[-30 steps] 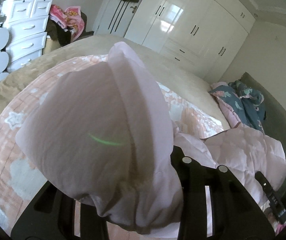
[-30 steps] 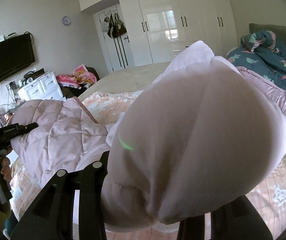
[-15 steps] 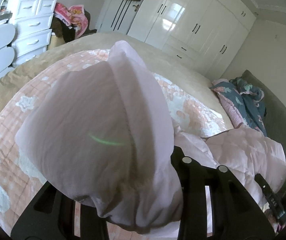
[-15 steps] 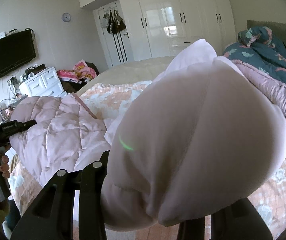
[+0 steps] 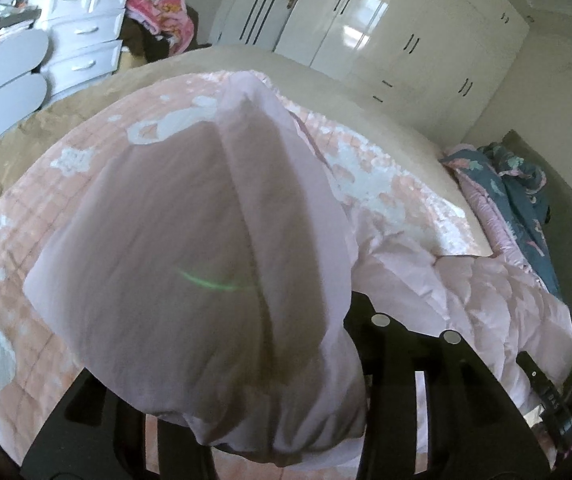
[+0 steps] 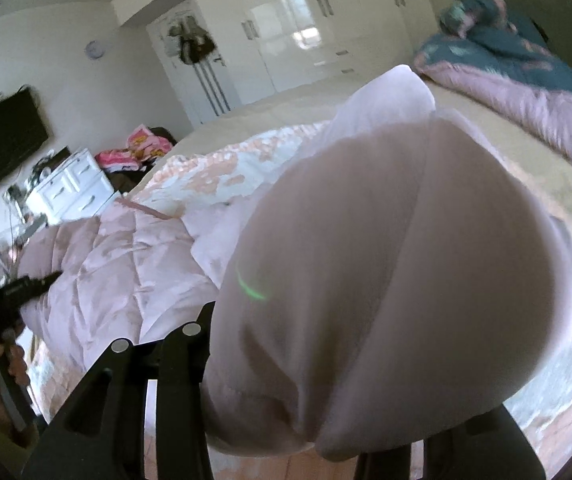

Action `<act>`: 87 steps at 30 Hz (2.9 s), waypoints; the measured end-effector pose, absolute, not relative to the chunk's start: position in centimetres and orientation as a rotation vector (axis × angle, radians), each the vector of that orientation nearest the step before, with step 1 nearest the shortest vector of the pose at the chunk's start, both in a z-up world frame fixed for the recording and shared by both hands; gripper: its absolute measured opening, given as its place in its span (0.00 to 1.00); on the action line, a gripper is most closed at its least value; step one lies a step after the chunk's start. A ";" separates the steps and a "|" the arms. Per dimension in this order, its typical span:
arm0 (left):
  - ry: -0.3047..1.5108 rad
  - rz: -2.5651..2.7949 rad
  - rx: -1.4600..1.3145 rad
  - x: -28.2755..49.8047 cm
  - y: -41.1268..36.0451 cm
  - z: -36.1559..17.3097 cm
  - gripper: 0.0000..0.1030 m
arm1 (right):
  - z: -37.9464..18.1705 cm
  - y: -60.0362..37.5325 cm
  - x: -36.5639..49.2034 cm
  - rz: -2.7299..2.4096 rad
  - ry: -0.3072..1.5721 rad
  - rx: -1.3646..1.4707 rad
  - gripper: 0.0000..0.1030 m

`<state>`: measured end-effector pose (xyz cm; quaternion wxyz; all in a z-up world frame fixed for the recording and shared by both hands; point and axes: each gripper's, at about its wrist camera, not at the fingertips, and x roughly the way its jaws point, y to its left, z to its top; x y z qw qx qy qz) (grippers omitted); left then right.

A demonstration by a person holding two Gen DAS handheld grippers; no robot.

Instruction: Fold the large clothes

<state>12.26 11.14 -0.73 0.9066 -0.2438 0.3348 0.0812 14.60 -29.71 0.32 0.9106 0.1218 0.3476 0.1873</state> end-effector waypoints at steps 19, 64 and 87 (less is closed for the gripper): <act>0.757 0.171 -0.574 10.6 12.3 -5.5 0.54 | -6.6 -34.3 14.1 0.259 0.929 0.629 0.88; 0.613 0.128 -0.430 -3.5 11.8 4.4 0.91 | 8.2 -36.6 -3.5 0.165 0.574 0.285 0.96; 0.592 0.002 -0.263 -5.3 3.0 5.7 0.91 | 12.3 -28.8 -8.6 0.345 0.468 0.052 0.96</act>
